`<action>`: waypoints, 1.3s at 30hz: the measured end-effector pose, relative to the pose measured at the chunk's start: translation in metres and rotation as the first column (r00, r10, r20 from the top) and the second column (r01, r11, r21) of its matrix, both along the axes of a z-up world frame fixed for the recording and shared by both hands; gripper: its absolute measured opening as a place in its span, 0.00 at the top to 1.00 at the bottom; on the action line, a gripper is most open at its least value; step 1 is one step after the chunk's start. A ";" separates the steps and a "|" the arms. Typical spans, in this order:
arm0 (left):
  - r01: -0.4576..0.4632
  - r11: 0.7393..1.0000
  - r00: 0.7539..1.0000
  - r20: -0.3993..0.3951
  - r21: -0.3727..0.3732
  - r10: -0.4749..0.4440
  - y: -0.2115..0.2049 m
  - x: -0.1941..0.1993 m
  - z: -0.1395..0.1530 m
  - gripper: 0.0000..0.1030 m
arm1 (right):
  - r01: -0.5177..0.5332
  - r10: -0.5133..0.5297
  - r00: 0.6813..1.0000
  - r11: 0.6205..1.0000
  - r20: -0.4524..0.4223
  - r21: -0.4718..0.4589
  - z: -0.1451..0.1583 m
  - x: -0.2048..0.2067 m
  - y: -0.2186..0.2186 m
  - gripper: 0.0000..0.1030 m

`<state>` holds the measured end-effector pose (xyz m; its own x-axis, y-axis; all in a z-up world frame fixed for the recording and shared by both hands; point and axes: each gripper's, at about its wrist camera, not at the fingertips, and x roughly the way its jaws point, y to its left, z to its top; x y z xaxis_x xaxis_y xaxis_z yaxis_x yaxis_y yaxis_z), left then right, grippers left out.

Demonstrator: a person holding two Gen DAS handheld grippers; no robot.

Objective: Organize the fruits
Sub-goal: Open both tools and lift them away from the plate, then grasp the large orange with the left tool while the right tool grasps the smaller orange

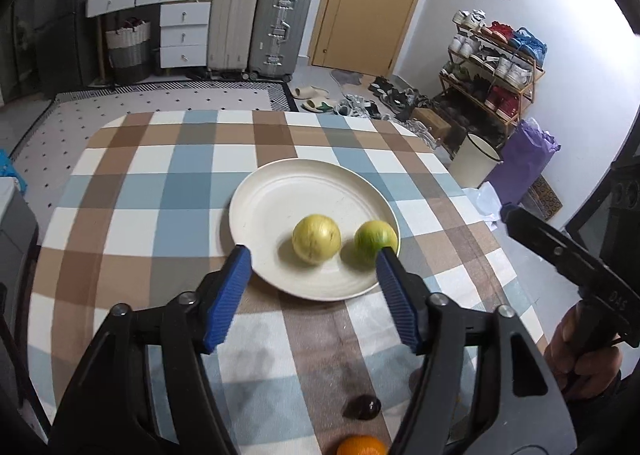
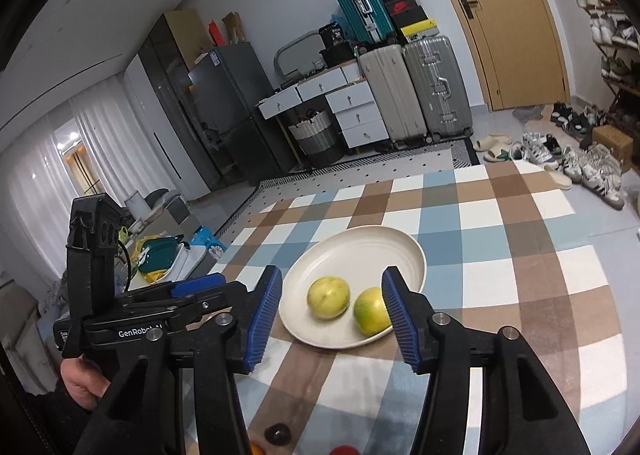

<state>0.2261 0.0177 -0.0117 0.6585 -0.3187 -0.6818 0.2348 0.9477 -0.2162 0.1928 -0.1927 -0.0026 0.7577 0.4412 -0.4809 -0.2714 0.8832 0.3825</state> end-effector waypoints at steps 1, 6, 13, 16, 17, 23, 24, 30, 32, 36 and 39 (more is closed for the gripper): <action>-0.007 1.000 1.000 0.016 0.007 0.007 0.001 -0.008 0.003 0.31 | 0.000 0.000 1.000 1.000 0.010 -0.003 0.002 -0.006 0.001 0.40; -0.018 1.000 0.998 0.053 0.016 0.017 0.001 -0.041 0.011 0.23 | -0.012 0.013 0.998 1.000 0.057 -0.018 0.011 -0.029 0.008 0.31; -0.033 0.999 0.996 0.086 0.025 0.031 0.001 -0.078 0.014 0.10 | -0.017 0.021 0.993 0.999 0.117 -0.029 0.018 -0.067 0.014 0.12; -0.046 0.999 0.994 0.097 0.022 0.044 0.004 -0.096 0.013 0.01 | -0.018 0.021 0.992 0.999 0.125 -0.028 0.016 -0.082 0.015 0.10; -0.049 0.999 0.994 0.101 0.022 0.047 0.005 -0.101 0.013 0.01 | -0.015 0.019 0.992 0.999 0.127 -0.029 0.015 -0.087 0.015 0.09; -0.062 0.998 0.995 0.077 0.017 0.060 0.011 -0.127 0.000 0.01 | -0.004 0.007 0.991 1.000 0.134 -0.022 0.008 -0.112 0.015 0.07; -0.063 0.998 0.995 0.073 0.014 0.062 0.013 -0.127 -0.003 0.01 | -0.003 0.006 0.991 1.000 0.135 -0.022 0.007 -0.116 0.015 0.07; -0.063 0.998 0.997 0.038 0.009 0.062 0.016 -0.141 -0.021 0.01 | -0.005 0.008 0.992 1.000 0.127 -0.027 -0.005 -0.135 0.020 0.06; -0.062 0.998 0.998 0.032 0.012 0.062 0.017 -0.144 -0.026 0.01 | -0.005 0.007 0.992 1.000 0.124 -0.021 -0.010 -0.140 0.020 0.06; -0.064 0.998 0.998 0.018 0.015 0.063 0.016 -0.149 -0.036 0.01 | 0.003 -0.002 0.994 1.000 0.107 -0.008 -0.020 -0.147 0.021 0.06; -0.064 0.998 0.998 -0.001 0.016 0.064 0.015 -0.149 -0.045 0.01 | 0.007 -0.006 0.996 1.000 0.092 -0.002 -0.025 -0.153 0.022 0.06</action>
